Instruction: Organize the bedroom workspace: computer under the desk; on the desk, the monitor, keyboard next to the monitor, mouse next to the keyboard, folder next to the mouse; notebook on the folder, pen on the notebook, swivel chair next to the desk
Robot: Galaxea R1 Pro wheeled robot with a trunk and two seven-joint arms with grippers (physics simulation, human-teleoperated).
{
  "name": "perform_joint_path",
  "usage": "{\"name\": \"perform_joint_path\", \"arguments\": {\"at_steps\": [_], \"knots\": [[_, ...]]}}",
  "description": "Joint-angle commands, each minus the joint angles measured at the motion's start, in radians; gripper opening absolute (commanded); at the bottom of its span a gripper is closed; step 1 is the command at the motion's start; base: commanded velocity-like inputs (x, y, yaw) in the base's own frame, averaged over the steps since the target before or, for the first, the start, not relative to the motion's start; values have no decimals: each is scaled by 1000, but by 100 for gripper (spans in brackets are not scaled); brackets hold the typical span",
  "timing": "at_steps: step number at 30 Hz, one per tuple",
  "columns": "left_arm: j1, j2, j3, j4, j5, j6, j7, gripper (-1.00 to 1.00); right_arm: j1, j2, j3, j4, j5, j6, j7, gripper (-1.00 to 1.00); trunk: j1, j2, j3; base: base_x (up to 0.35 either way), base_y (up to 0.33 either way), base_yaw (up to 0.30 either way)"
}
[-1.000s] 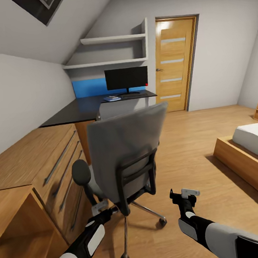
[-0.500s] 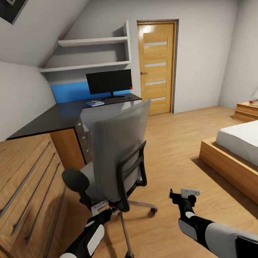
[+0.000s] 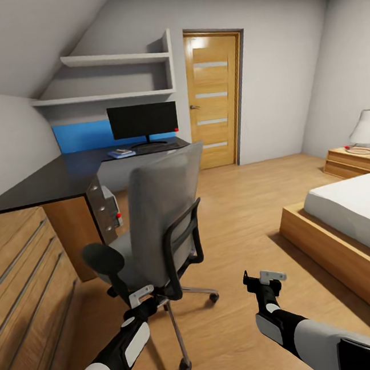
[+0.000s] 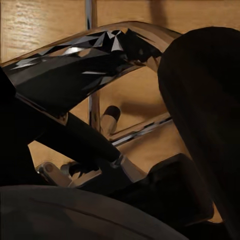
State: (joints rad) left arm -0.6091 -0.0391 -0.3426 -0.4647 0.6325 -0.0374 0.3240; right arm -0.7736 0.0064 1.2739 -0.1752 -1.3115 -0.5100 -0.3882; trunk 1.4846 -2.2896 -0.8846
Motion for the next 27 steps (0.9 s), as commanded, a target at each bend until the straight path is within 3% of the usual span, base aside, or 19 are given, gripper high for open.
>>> {"name": "perform_joint_path", "arguments": {"at_steps": [1, 20, 27], "knots": [[-1, 1, -12, -2, 7, -4, 7, 100, -1, 0, 9, -1, -6, -2, -6, 100, 0, 0, -1, 326, -105, -5], [-1, 1, -13, 18, 6, -5, 6, 100, -1, 7, 9, -1, -5, -2, -6, 100, 0, 0, -1, 286, -189, 0], [-1, 2, -10, 19, 7, -3, 4, 100, 0, 13, 9, -1, -5, -2, -7, 100, 0, 0, -1, -48, -37, 1]]}}
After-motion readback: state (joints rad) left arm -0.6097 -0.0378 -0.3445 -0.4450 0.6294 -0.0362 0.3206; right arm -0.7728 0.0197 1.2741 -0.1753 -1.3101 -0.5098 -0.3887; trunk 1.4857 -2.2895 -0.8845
